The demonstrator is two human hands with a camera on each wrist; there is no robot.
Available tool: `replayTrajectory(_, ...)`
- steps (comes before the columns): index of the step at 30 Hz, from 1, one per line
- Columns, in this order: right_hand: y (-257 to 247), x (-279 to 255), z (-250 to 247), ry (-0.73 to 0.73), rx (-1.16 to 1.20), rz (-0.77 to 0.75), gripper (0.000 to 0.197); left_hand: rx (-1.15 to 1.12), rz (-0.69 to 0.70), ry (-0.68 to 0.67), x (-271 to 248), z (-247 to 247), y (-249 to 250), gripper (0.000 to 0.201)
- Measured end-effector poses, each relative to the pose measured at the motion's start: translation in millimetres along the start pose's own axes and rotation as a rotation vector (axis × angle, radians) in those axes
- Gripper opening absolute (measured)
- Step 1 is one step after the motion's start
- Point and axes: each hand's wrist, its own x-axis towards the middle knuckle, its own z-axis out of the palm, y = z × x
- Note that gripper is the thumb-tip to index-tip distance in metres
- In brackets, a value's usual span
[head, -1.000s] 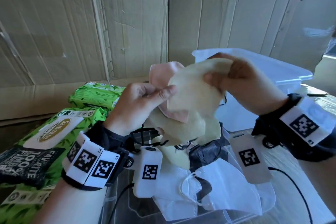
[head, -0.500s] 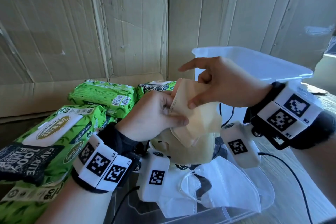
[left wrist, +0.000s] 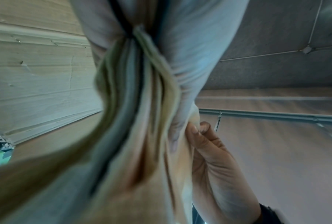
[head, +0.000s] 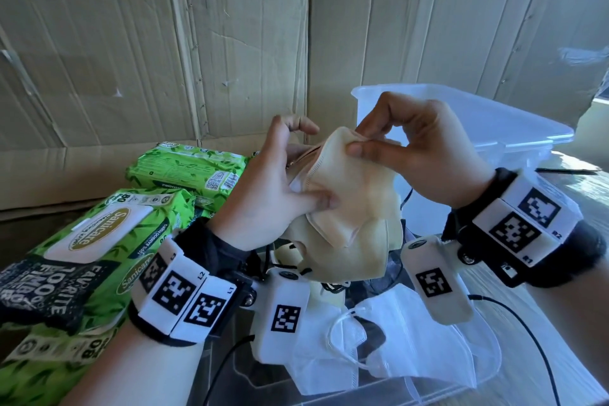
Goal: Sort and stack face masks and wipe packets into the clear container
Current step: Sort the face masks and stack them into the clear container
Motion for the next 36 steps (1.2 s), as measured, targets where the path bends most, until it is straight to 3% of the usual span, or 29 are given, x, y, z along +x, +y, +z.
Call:
replayTrajectory(6,-4.1,-3.3,-0.6,-0.113,-0.119,-0.009,0.024,-0.035,-0.053,-0.082,-1.1,1.4,-2.4,0.031)
replayTrajectory(10,-5.7,-4.6,4.1,-0.138,-0.29,-0.01,0.019,0.05,-0.089,-0.067,-0.2,1.8,-6.5,0.048)
replayTrajectory(12,-5.5,-4.5,4.8,-0.112,-0.304,-0.004,0.017,0.039,-0.125,-0.079,-1.0,1.2,-3.1,0.042)
replayTrajectory(15,2.1,-2.7,3.2,-0.007,-0.216,0.081,0.034,0.029,-0.129,-0.072,-1.2,-3.0,-0.2,0.019)
replayTrajectory(17,8.1,1.2,-1.8,0.129,-0.098,0.151,0.045,0.093,-0.091,-0.037,-0.1,-7.8,-0.1,0.021)
replayTrajectory(19,10.1,2.9,-8.1,0.227,-0.022,0.191,0.037,0.119,-0.07,0.023,1.0,-12.5,-1.4,0.026)
replayTrajectory(23,9.7,-1.1,-15.7,0.298,0.21,0.191,0.005,0.147,-0.054,0.147,3.5,-18.6,-7.4,0.03)
replayTrajectory(26,9.3,-2.2,-17.4,0.353,0.251,0.199,0.017,0.155,-0.071,0.177,4.3,-22.5,-8.4,0.029)
replayTrajectory(30,7.5,-2.7,-19.1,0.296,0.255,0.275,0.006,0.142,-0.065,0.239,4.9,-24.4,-8.6,0.023)
replayTrajectory(33,7.4,-5.4,-9.8,0.223,0.336,0.3,0.009,0.13,-0.054,0.285,5.3,-19.4,-9.2,0.027)
replayTrajectory(36,7.6,-6.3,5.2,0.207,0.394,0.323,0.012,0.048,-0.065,0.277,7.1,-13.8,-6.6,0.008)
